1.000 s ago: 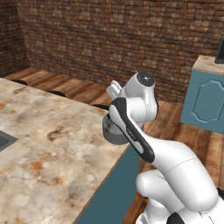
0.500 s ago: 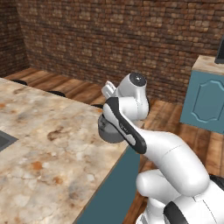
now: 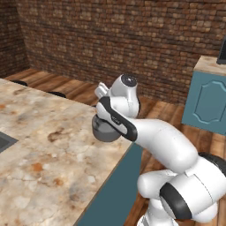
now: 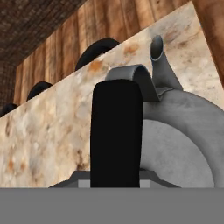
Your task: The kettle is done boiling. Turn off the stove, then wait for 300 timesteps before moving the kettle to the dining table.
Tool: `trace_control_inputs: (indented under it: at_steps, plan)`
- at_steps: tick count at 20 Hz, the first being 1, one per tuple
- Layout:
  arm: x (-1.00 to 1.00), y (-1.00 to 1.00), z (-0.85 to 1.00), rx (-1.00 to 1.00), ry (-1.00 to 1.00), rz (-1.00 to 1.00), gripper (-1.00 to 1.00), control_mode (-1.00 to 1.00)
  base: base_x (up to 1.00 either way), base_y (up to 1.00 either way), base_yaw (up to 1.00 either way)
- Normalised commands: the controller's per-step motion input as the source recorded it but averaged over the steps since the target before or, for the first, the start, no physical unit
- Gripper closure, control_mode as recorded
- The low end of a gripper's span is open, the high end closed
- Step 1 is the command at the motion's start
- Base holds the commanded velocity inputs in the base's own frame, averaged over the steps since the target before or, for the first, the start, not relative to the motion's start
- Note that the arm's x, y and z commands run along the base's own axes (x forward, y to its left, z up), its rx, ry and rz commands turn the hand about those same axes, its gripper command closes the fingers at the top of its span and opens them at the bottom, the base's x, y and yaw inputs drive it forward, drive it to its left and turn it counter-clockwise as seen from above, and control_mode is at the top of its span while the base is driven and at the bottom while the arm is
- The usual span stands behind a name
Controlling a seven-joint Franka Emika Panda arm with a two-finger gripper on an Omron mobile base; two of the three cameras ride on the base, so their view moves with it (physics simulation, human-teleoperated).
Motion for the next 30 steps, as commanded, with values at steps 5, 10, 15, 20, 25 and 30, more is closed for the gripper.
trace_control_inputs:
  at_steps: [5,10,15,20,25,30]
  plan:
    - [0.47,0.26,-0.23,0.0,0.01,0.06,1.0,-1.0,0.0,0.0,0.0]
    - [0.43,0.17,-0.19,0.0,0.06,0.07,1.0,-1.0,0.0,0.0,0.0]
    - [0.41,0.17,-0.16,-0.01,0.07,0.06,1.0,-1.0,0.0,0.0,0.0]
    - [0.36,0.17,-0.15,-0.02,0.06,0.05,1.0,-1.0,0.0,0.0,0.0]
    - [0.36,0.17,-0.18,-0.03,0.06,0.04,1.0,-1.0,0.0,0.0,0.0]
    - [0.32,0.11,-0.2,-0.03,0.04,0.03,1.0,-1.0,0.0,0.0,0.0]
